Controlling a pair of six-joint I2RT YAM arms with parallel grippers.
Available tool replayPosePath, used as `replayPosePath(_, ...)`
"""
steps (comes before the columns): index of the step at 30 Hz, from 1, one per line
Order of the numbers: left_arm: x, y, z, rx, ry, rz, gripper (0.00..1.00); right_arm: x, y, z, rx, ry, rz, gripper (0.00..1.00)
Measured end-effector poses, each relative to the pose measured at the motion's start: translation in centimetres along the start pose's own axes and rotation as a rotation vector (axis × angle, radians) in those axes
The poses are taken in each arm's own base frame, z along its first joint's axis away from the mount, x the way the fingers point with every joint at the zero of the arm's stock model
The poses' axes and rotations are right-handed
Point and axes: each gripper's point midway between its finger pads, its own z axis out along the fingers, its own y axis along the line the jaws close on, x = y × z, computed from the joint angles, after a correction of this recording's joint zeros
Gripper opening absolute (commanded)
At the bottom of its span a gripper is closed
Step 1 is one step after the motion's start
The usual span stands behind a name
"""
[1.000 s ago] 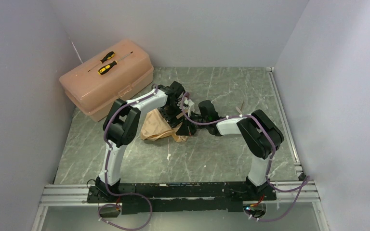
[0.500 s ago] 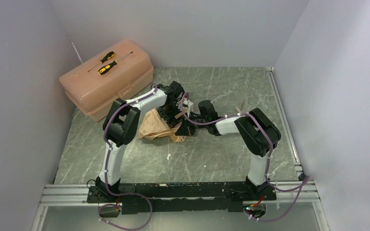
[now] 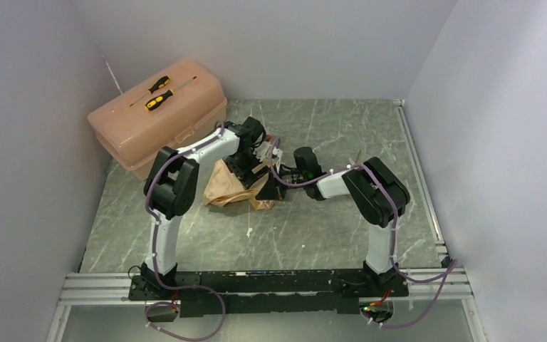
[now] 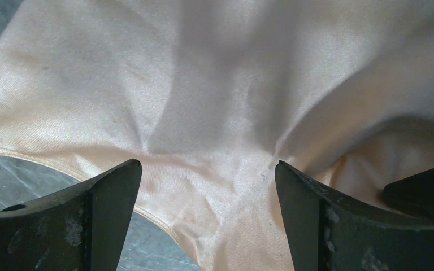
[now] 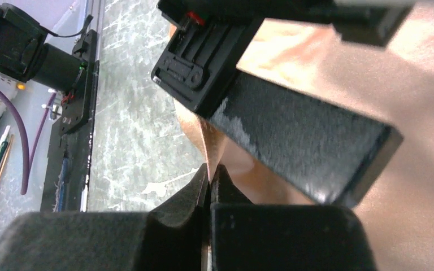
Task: Fold the napkin into a case and place the utensils inside
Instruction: Fold the napkin at the center of the board.
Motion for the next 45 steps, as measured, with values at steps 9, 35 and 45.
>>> replayPosePath(9,-3.0,1.0,-6.3,-0.040,-0.214,-0.031,0.94,3.0,-3.2,-2.8,0.109,0.003,0.343,0.00)
replayPosePath(35,2.3,-6.2,-3.8,-0.115,-0.138,0.347,0.94,2.9,-3.5,-2.8,0.124,0.009,0.587,0.00)
replayPosePath(45,2.3,-1.3,-3.1,-0.364,-0.119,0.407,0.94,2.9,-3.5,-2.8,0.132,0.026,0.618,0.00)
